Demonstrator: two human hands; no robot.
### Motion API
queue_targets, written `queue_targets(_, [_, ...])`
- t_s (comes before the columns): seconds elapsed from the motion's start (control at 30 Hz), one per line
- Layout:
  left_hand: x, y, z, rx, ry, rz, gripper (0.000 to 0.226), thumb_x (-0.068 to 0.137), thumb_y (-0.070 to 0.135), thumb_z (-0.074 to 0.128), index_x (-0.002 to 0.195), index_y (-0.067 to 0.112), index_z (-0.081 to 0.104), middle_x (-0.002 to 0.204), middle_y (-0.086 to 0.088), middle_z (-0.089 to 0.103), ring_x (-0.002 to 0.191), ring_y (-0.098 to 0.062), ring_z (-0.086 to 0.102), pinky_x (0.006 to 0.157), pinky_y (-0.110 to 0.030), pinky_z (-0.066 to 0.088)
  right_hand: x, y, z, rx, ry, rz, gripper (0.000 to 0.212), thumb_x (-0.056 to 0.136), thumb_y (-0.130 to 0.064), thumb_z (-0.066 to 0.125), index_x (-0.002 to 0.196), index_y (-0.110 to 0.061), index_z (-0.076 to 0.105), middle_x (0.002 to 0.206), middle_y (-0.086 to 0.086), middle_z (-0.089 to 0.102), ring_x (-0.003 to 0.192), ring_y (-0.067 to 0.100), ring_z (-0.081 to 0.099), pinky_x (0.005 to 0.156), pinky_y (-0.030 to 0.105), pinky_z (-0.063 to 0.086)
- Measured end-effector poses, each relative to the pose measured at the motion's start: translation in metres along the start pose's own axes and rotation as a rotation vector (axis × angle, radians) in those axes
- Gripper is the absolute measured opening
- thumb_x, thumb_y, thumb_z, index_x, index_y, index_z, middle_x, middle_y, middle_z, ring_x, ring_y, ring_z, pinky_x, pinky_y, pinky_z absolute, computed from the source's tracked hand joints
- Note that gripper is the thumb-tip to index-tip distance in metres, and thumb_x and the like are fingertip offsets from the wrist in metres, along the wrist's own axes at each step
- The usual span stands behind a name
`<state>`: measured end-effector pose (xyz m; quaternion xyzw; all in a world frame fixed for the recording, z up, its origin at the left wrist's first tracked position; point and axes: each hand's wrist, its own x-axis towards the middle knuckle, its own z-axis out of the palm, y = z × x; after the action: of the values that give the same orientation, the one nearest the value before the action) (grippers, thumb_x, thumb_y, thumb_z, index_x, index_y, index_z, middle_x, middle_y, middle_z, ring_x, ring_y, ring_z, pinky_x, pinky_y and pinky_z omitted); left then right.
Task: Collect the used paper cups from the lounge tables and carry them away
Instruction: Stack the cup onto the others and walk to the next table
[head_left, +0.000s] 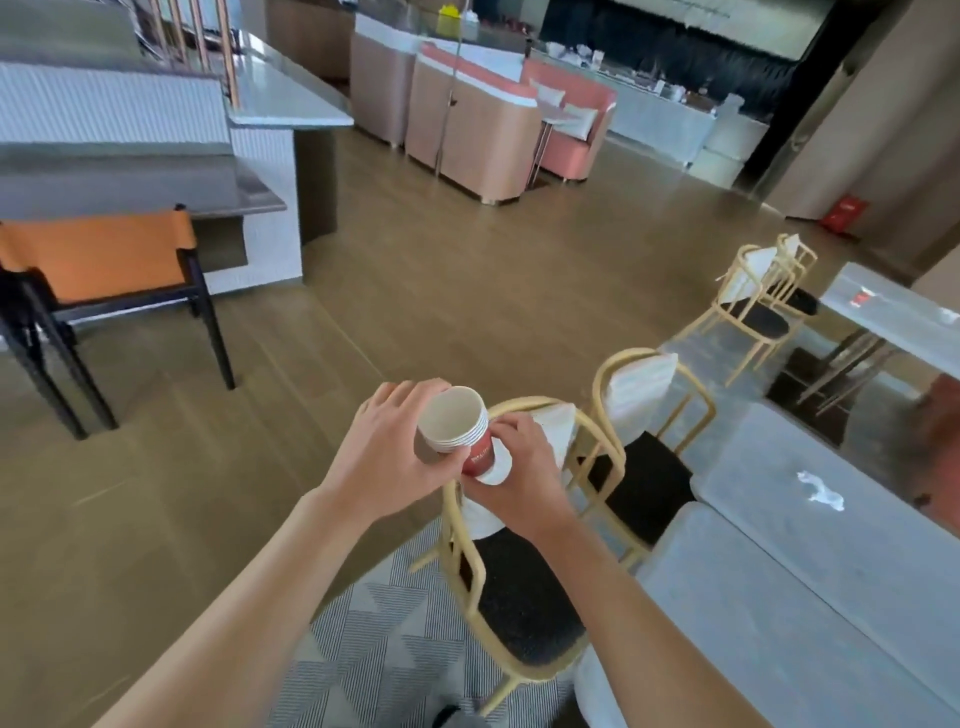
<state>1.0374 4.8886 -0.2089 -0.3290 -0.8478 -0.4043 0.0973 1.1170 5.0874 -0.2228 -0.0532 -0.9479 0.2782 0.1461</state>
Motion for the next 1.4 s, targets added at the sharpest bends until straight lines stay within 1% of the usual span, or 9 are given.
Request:
queue_targets(0.1, [0.001,-0.011,-0.001,-0.023,0.025,-0.052,0.067,0.081,0.057,0.076,0.138,0.034,0.052,0.133,0.023,0.058,0.120,-0.009,0.051,0.105,-0.040,0.048,0.015,0.000,0.012,0.042,-0.022,-0.027,0.052,0.075,-0.039,0.091,0.118,-0.020,0.068,0.123,-0.007,0.055,0.115,0.011,0.055,0.104,0.043,0.048])
queue_targets(0.27, [0.018,-0.034,-0.003,-0.007,0.060,-0.157,0.066,0.078,0.060,0.076,0.133,0.034,0.052,0.128,0.024,0.057,0.120,-0.003,0.049,0.101,-0.027,0.045,0.053,0.003,0.034,0.131,-0.046,-0.083,0.054,0.072,-0.042,0.086,0.117,-0.017,0.070,0.122,-0.009,0.054,0.114,0.012,0.056,0.100,0.038,0.052])
queue_targets(0.37, [0.041,-0.043,-0.002,0.017,0.081,-0.223,0.066,0.076,0.064,0.073,0.132,0.035,0.052,0.125,0.027,0.056,0.118,0.002,0.046,0.097,-0.022,0.041,0.084,0.007,0.043,0.175,-0.059,-0.134,0.053,0.072,-0.039,0.087,0.116,-0.015,0.071,0.121,-0.005,0.056,0.113,0.017,0.058,0.099,0.042,0.053])
queue_targets(0.5, [0.085,-0.050,0.000,0.119,0.082,-0.228,0.069,0.076,0.070,0.070,0.131,0.030,0.056,0.126,0.021,0.060,0.119,-0.005,0.049,0.099,-0.033,0.050,0.133,0.022,0.043,0.206,-0.018,-0.178,0.053,0.070,-0.039,0.088,0.115,-0.016,0.072,0.121,-0.004,0.056,0.113,0.017,0.059,0.100,0.046,0.052])
queue_targets(0.63, [0.127,-0.050,0.008,0.230,0.061,-0.217,0.072,0.075,0.077,0.065,0.128,0.030,0.055,0.125,0.020,0.058,0.119,-0.010,0.050,0.101,-0.040,0.051,0.172,0.046,0.040,0.225,-0.018,-0.171,0.057,0.070,-0.038,0.091,0.117,-0.015,0.071,0.122,-0.004,0.056,0.113,0.018,0.059,0.101,0.044,0.053])
queue_targets(0.73, [0.152,-0.054,0.016,0.243,0.075,-0.222,0.069,0.074,0.078,0.065,0.126,0.033,0.055,0.122,0.022,0.057,0.116,-0.008,0.050,0.098,-0.040,0.052,0.196,0.062,0.039,0.254,-0.021,-0.186,0.060,0.070,-0.048,0.085,0.119,-0.017,0.071,0.122,-0.006,0.055,0.113,0.016,0.058,0.102,0.042,0.053])
queue_targets(0.97, [0.195,-0.075,0.036,0.175,0.061,-0.240,0.065,0.070,0.072,0.073,0.123,0.039,0.055,0.117,0.027,0.056,0.114,-0.002,0.050,0.093,-0.030,0.053,0.236,0.085,0.054,0.317,-0.001,-0.156,0.054,0.071,-0.037,0.090,0.117,-0.015,0.072,0.122,-0.005,0.056,0.114,0.016,0.059,0.101,0.041,0.053])
queue_targets(1.17, [0.235,-0.110,0.040,0.143,0.015,-0.232,0.068,0.071,0.071,0.073,0.125,0.033,0.058,0.121,0.022,0.058,0.119,-0.006,0.050,0.098,-0.034,0.052,0.275,0.088,0.067,0.315,0.030,-0.095,0.051,0.071,-0.032,0.091,0.115,-0.012,0.074,0.121,-0.002,0.058,0.113,0.017,0.060,0.101,0.042,0.052])
queue_targets(1.4, [0.291,-0.171,0.032,0.043,-0.034,-0.152,0.061,0.075,0.061,0.083,0.122,0.028,0.061,0.118,0.019,0.060,0.117,-0.009,0.051,0.100,-0.034,0.049,0.328,0.076,0.093,0.259,0.091,0.000,0.048,0.072,-0.030,0.092,0.115,-0.016,0.074,0.119,-0.007,0.057,0.113,0.013,0.059,0.102,0.041,0.051])
